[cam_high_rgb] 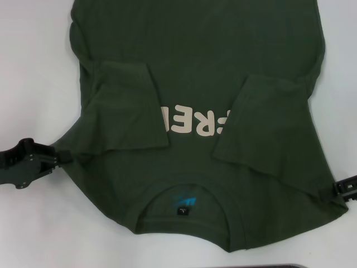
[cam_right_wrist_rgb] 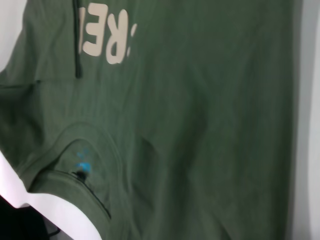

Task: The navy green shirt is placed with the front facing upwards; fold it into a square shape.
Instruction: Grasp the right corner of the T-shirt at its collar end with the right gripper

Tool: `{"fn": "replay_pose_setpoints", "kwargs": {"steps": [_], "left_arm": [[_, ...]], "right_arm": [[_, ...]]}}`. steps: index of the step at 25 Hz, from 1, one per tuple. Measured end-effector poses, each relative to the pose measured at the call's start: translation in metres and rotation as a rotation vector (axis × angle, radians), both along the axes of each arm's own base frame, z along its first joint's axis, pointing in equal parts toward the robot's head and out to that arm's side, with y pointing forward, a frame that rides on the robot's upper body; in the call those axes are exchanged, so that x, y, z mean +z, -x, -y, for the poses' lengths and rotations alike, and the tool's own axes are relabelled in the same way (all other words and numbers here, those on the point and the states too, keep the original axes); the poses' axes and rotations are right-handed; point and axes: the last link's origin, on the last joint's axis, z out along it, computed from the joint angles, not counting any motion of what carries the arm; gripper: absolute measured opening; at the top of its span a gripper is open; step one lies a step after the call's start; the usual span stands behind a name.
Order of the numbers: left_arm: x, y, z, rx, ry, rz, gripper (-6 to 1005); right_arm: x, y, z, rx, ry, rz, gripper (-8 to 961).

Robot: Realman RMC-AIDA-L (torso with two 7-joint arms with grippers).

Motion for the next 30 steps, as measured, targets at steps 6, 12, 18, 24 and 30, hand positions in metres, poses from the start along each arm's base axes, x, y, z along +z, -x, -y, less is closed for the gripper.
{"fn": "replay_pose_setpoints", "kwargs": {"steps": [6, 12, 18, 24, 30], "left_arm": [[-0.001, -0.0001, 0.0012, -0.001, 0.002, 0.003, 8], [-0.0019, -0.0007, 0.0019, -0.002, 0.007, 0.005, 8], [-0.002, -0.0013, 0.0022, -0.004, 0.006, 0.008, 8], [-0.0022, -0.0016, 0.0023, -0.005, 0.006, 0.009, 7], [-0.0029, -0.0021, 0.0026, -0.006, 0.009, 0.012, 7]], "right_arm": [[-0.0008, 0.0026, -0.0026, 0.011, -0.009, -0.012, 713], [-0.0039, 0.0057, -0.0038, 0.026, -0.013, -0.029, 714], [-0.0068, 0.0068, -0.0036, 0.028, -0.007, -0.034, 711], [-0.0078, 0.0077, -0.0049, 0.032, -0.011, -0.035, 708], [-0.0064, 0.007, -0.0039, 0.045, -0.009, -0.033, 516]]}}
